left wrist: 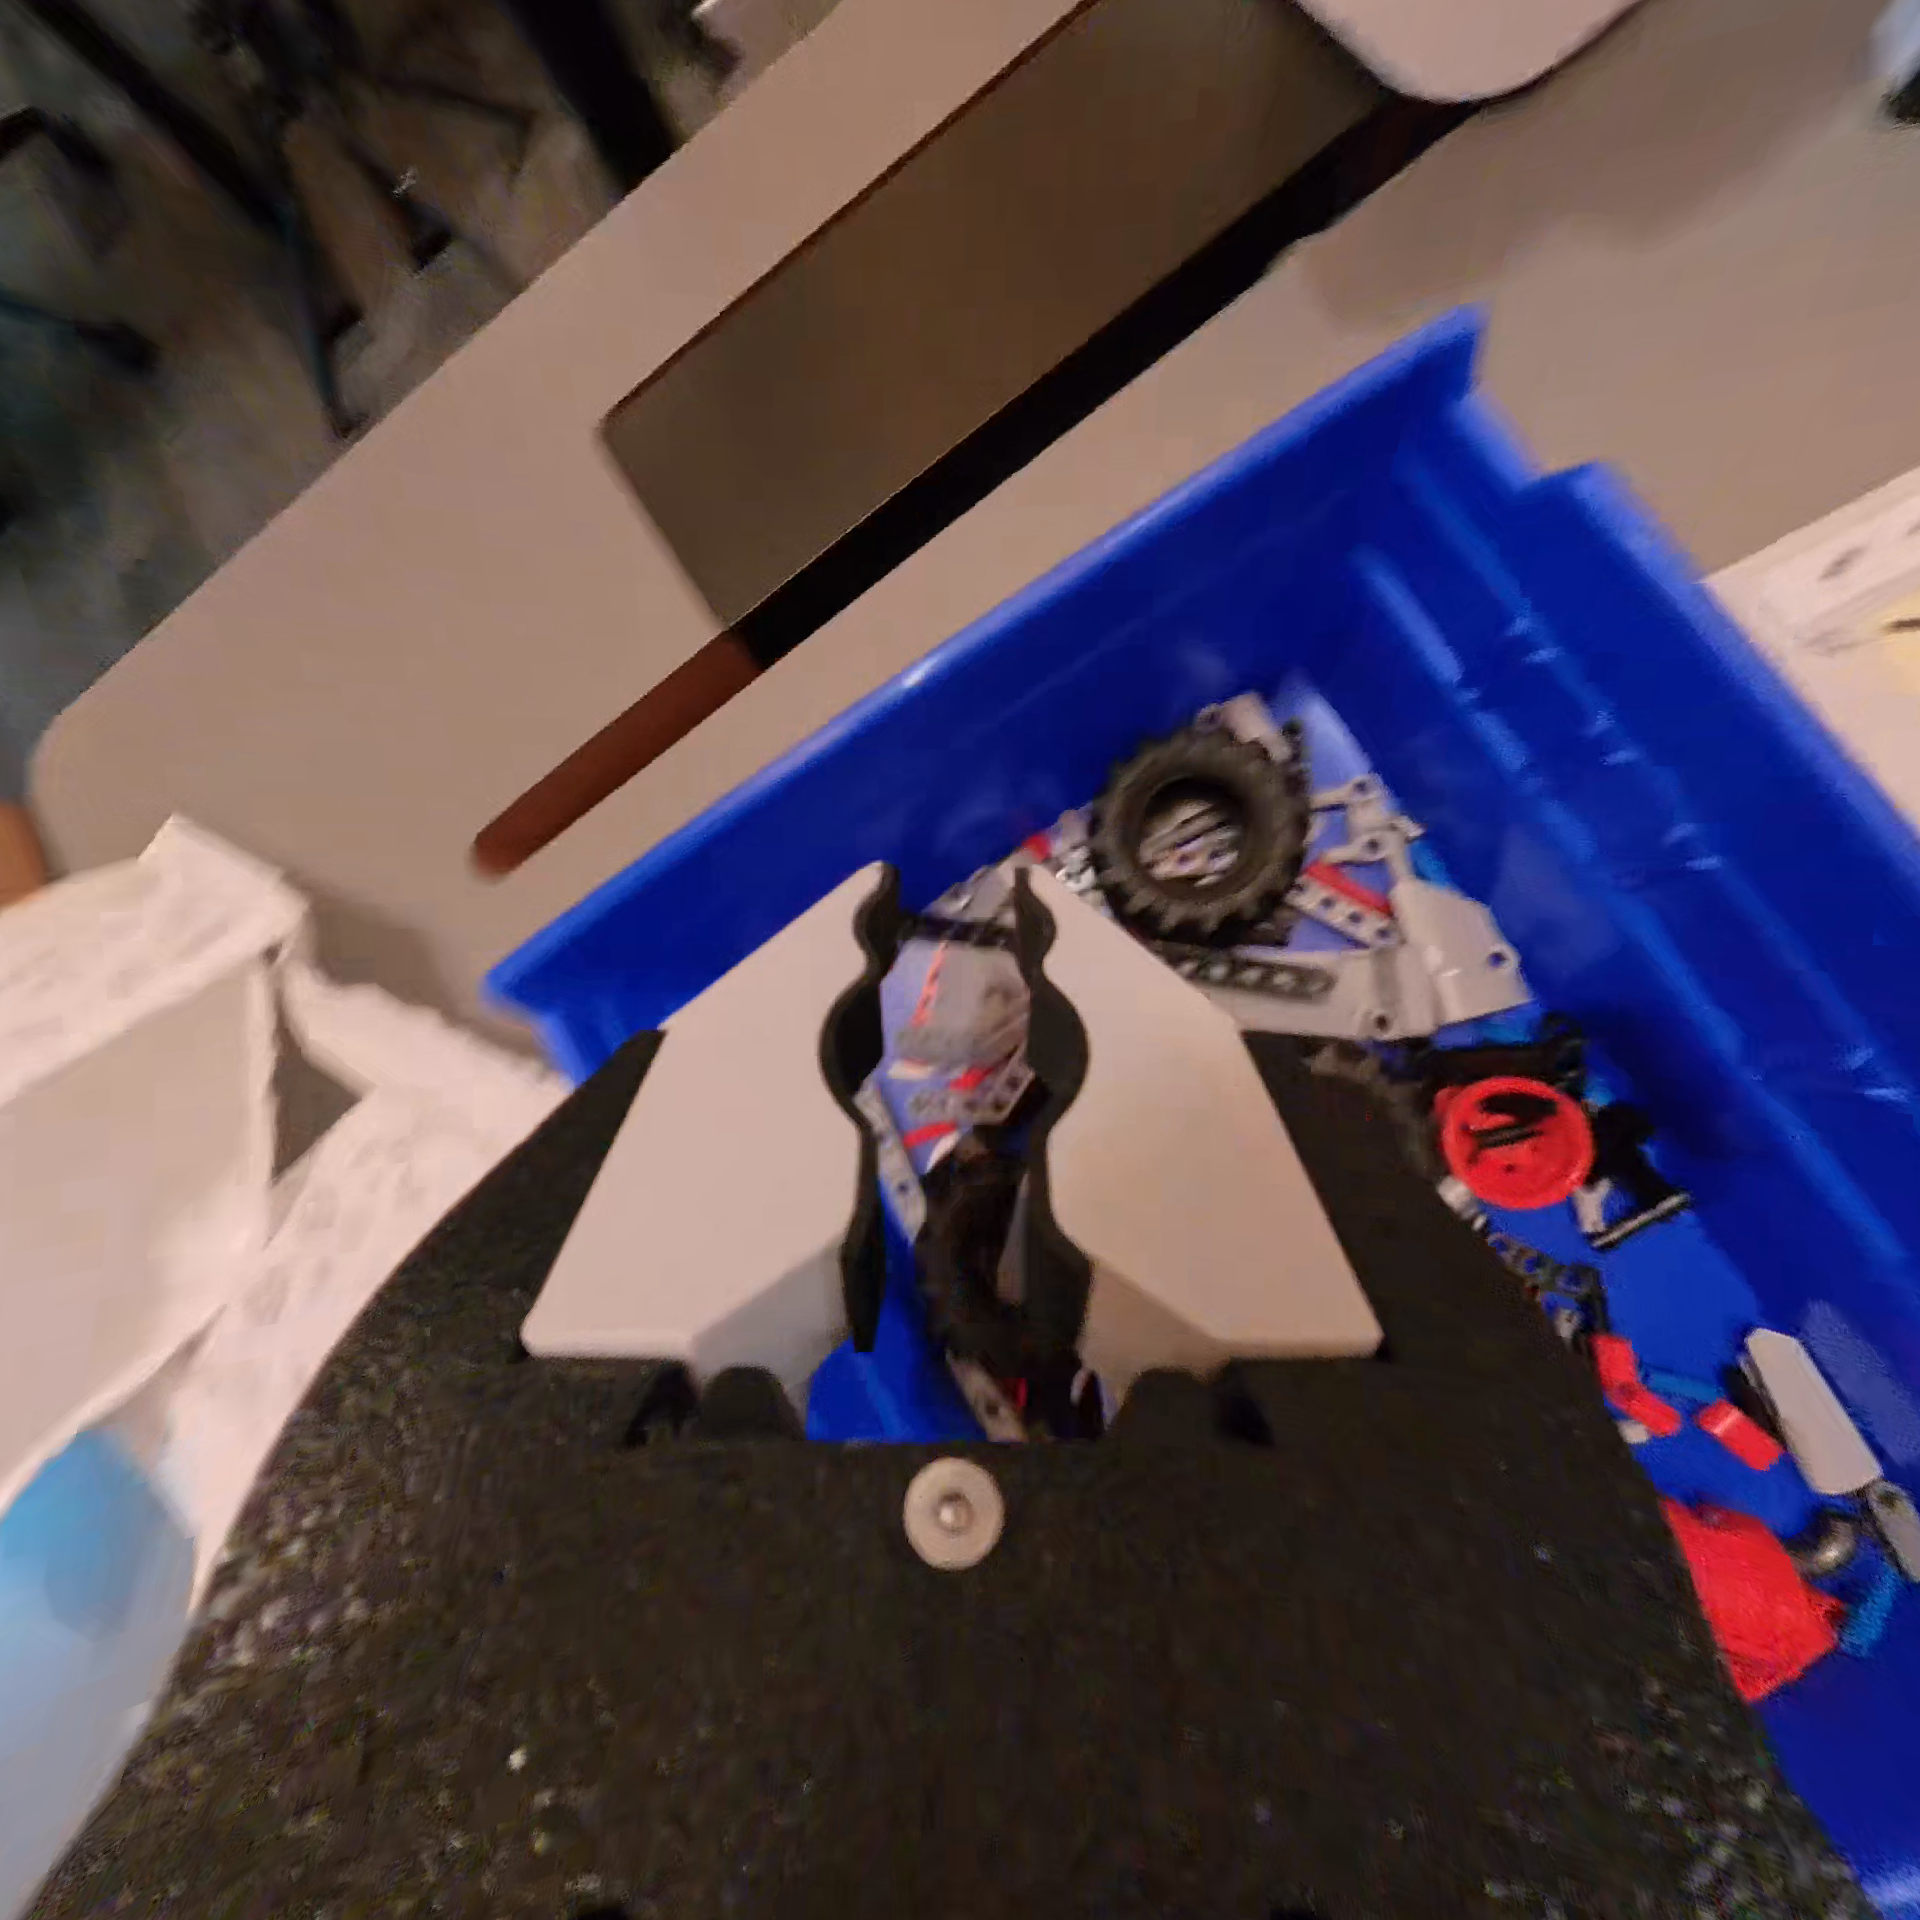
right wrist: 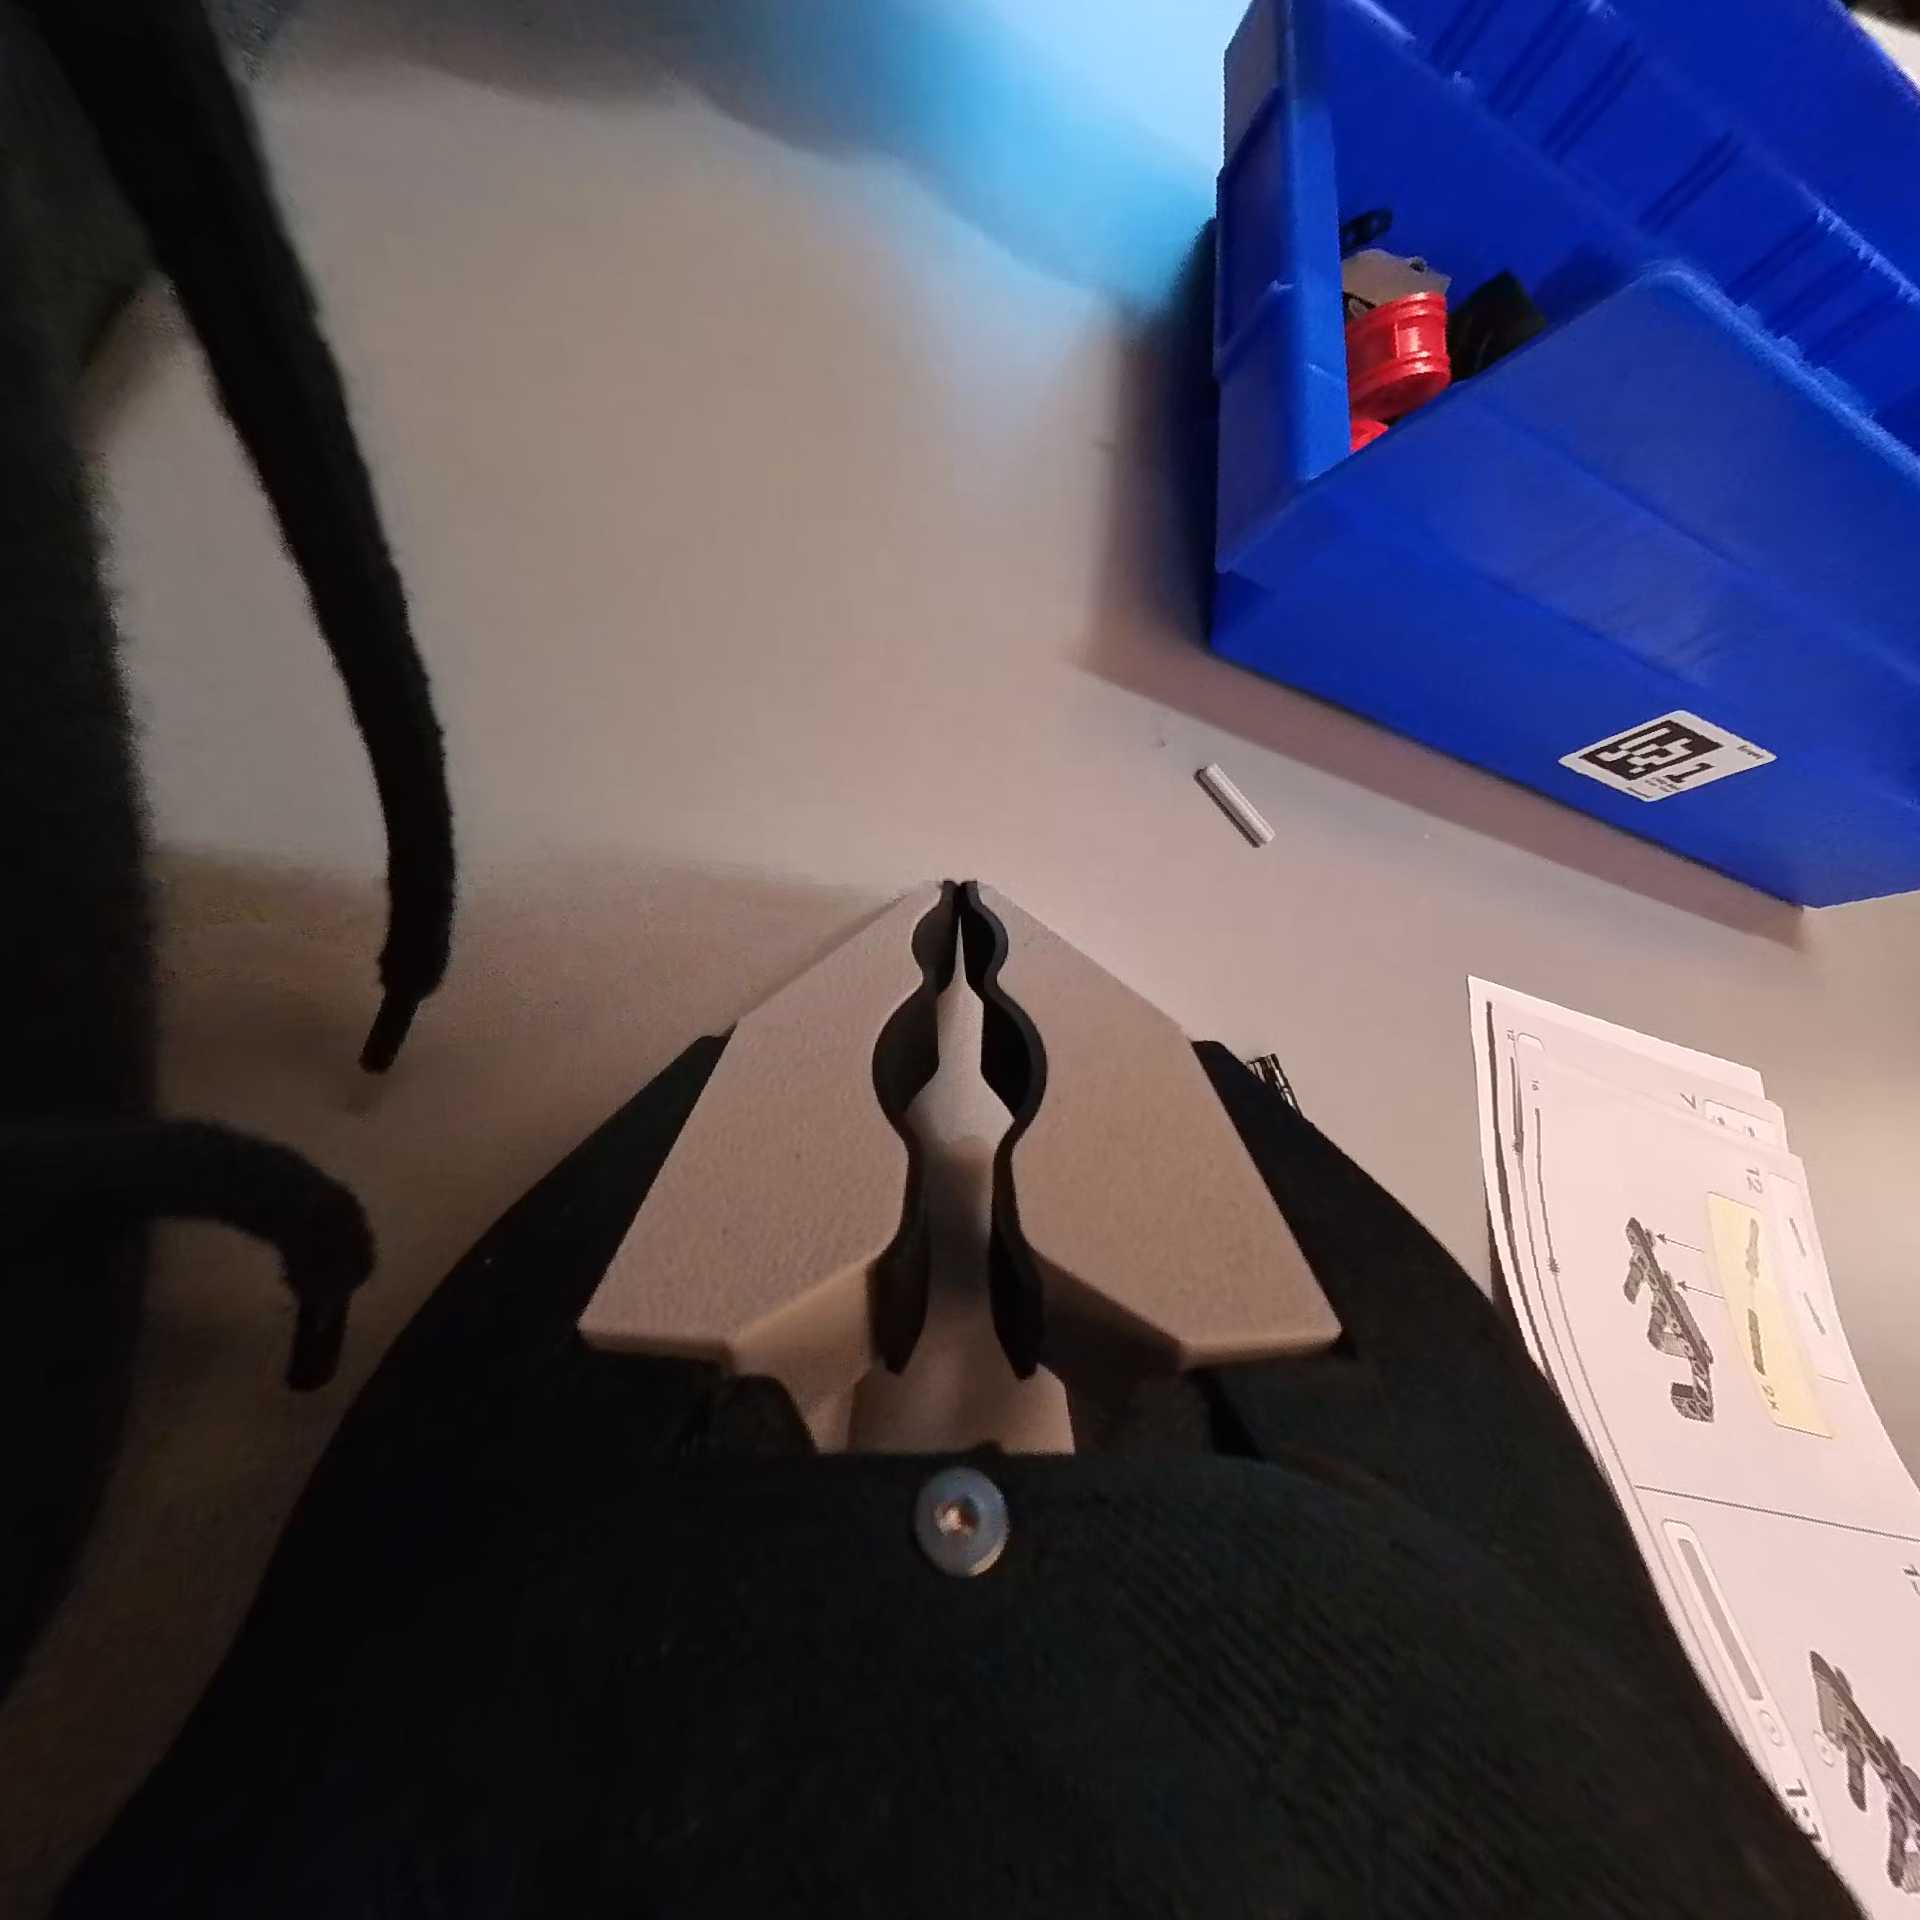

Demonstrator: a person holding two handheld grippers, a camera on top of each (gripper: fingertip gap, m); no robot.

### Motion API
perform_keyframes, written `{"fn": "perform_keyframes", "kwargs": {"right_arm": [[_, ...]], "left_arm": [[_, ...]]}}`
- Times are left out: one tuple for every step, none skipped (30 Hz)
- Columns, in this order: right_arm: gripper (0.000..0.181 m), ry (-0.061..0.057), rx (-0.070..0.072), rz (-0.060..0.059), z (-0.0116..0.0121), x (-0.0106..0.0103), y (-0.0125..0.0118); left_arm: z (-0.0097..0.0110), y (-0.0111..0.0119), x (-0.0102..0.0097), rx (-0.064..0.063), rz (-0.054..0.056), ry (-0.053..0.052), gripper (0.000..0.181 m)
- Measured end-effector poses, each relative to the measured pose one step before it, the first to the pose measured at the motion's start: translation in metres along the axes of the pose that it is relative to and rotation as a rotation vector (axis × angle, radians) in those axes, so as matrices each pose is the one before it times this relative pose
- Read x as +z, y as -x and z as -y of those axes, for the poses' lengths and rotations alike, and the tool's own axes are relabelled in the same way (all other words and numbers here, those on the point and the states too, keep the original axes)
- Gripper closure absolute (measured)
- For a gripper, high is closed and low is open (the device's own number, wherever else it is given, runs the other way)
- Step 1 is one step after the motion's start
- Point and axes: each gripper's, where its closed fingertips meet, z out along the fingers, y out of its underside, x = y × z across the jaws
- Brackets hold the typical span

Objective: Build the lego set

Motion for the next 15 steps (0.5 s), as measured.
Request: {"fn": "perform_keyframes", "kwargs": {"right_arm": [[0.181,-0.0001,-0.0011,-0.0010,0.00002,0.00002,0.00002],[0.181,-0.0005,-0.0035,-0.0027,0.00008,-0.00008,0.00012],[0.181,-0.0004,-0.0028,-0.0021,0.00008,-0.00009,0.00000],[0.181,0.0001,0.0011,0.0007,-0.00003,0.00006,0.00005],[0.181,0.0004,0.0034,0.0024,-0.00006,0.00002,-0.00004],[0.181,0.0003,0.0023,0.0018,0.00000,0.00011,0.00000],[0.181,0.0001,0.0009,0.0011,-0.00001,-0.00002,-0.00003],[0.181,0.0002,0.0020,0.0015,0.00002,0.00005,0.00006],[0.181,0.0003,0.0018,0.0014,-0.00004,0.00003,-0.00005],[0.181,0.0000,0.0005,0.0007,-0.00006,-0.00002,0.00005],[0.181,0.0002,0.0014,0.0013,0.00002,0.00005,-0.00001],[0.181,0.0004,0.0029,0.0022,-0.00007,0.00009,0.00002],[0.181,0.0003,0.0025,0.0021,0.00001,0.00003,-0.00007],[0.181,0.0001,0.0005,0.0005,-0.00007,-0.00002,0.00003],[0.181,-0.0001,-0.0011,-0.0007,0.00008,-0.00004,0.00003]], "left_arm": [[0.00638,-0.00974,0.00749,0.0416,-0.0421,-0.0093,0.156],[0.00456,-0.00842,0.00854,0.0470,-0.0299,-0.0023,0.152],[0.00204,-0.00792,0.00904,0.0398,-0.0255,0.0092,0.148],[0.00035,-0.00857,0.00923,0.0323,-0.0302,0.0177,0.143],[-0.00123,-0.00890,0.00938,0.0323,-0.0335,0.0201,0.141],[-0.00227,-0.00703,0.00926,0.0319,-0.0233,0.0190,0.142],[-0.00140,-0.00227,0.00794,0.0165,0.0040,0.0078,0.154],[-0.00124,0.00128,0.00481,0.0027,0.0218,0.0015,0.158],[-0.00321,0.00104,0.00184,0.0051,0.0159,0.0083,0.155],[-0.00560,-0.00106,-0.00100,0.0137,-0.0021,0.0207,0.152],[-0.00904,-0.00178,-0.00155,0.0125,-0.0093,0.0415,0.154],[-0.00980,-0.00077,-0.00096,0.0014,-0.0049,0.0455,0.160],[-0.00765,0.00098,-0.00108,-0.0150,0.0053,0.0307,0.160],[-0.00635,0.00153,-0.00193,-0.0252,0.0058,0.0242,0.161],[-0.00756,0.00197,-0.00296,-0.0196,0.0086,0.0337,0.161]]}}
